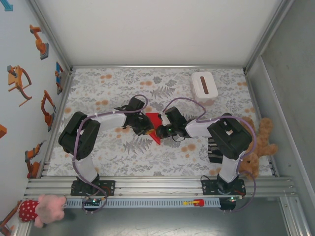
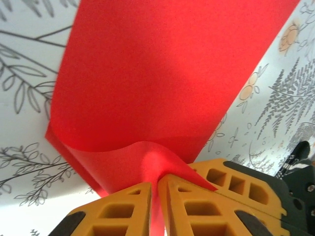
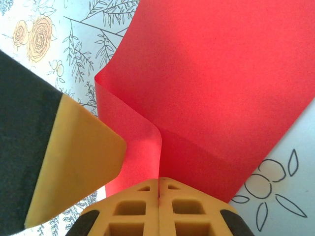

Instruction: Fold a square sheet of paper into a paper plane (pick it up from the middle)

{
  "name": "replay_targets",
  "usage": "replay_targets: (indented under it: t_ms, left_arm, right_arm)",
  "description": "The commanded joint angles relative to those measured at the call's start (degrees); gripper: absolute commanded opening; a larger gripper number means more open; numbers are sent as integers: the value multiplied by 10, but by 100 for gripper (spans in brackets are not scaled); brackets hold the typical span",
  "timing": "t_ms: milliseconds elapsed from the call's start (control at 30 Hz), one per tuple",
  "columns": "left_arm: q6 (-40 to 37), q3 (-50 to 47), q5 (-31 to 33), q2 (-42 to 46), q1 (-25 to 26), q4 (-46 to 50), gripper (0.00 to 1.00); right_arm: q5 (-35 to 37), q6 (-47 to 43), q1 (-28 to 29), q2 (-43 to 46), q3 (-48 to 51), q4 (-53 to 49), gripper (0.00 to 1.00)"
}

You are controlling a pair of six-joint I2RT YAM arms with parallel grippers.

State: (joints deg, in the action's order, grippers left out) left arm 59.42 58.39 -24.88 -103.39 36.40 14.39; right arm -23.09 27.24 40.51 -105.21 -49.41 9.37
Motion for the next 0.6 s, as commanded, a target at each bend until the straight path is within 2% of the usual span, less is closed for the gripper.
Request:
replay_targets:
  t_ms: [0, 567]
  left_arm:
    - [-15, 7, 7, -8, 2, 33, 16]
    - [-23, 7, 14, -9, 2, 47, 16]
  right_arm:
    - [24, 6, -4, -23, -2, -38, 0]
    - [23, 8, -4, -27, -4, -42, 0]
